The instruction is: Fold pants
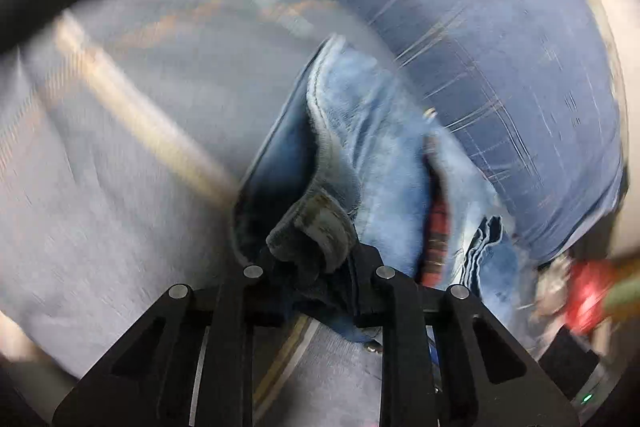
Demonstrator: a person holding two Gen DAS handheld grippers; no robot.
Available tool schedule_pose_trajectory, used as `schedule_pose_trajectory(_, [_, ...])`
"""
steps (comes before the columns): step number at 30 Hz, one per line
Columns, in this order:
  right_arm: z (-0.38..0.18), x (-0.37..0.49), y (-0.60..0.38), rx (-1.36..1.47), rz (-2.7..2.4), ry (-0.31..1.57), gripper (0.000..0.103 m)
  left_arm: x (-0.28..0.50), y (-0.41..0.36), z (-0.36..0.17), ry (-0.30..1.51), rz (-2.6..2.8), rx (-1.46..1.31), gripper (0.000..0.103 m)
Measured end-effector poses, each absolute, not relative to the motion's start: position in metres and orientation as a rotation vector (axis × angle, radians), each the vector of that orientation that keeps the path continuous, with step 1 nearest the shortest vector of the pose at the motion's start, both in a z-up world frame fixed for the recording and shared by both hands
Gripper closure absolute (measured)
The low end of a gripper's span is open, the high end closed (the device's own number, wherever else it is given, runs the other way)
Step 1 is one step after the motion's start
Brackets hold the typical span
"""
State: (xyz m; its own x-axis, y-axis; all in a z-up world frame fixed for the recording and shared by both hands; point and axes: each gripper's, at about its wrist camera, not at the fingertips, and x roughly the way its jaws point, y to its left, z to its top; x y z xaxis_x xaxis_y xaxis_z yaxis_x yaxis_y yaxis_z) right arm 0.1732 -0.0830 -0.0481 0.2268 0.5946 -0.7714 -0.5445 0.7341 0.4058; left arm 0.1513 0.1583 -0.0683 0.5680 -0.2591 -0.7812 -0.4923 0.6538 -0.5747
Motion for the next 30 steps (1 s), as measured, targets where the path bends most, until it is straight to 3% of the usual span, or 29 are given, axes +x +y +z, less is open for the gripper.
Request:
schedule_pose_trajectory(5, [-0.048,0.173,-0.080,0.049,0.781,1.101,0.088,0.142,0.161,-0.058,0.948,0.124,-0.888,0.075])
schedule_pose_trajectory(11, [-0.031,0.171,-0.102,0.184,0.828,1.065,0.082,0.099,0.172,-0.062,0.846,0.094,-1.065,0.050])
schedule_pose_trajectory(12, [-0.023,0.170,-0.109,0.224,0.844,1.034,0.070,0.092,0.173,-0.062,0.829,0.099,-1.081,0.047])
schedule_pose_trajectory(13, [-0.016,0.168,-0.113,0.248,0.850,1.005,0.052,0.087,0.173,-0.064,0.823,0.101,-1.096,0.047])
schedule_pose_trajectory(15, [-0.002,0.162,-0.125,0.289,0.819,0.916,0.037,0.078,0.176,-0.063,0.788,0.110,-1.133,0.047])
schedule_pose_trajectory(30, [-0.007,0.157,-0.135,0.301,0.764,0.932,0.037,0.122,0.149,-0.085,0.927,0.177,-1.128,0.048])
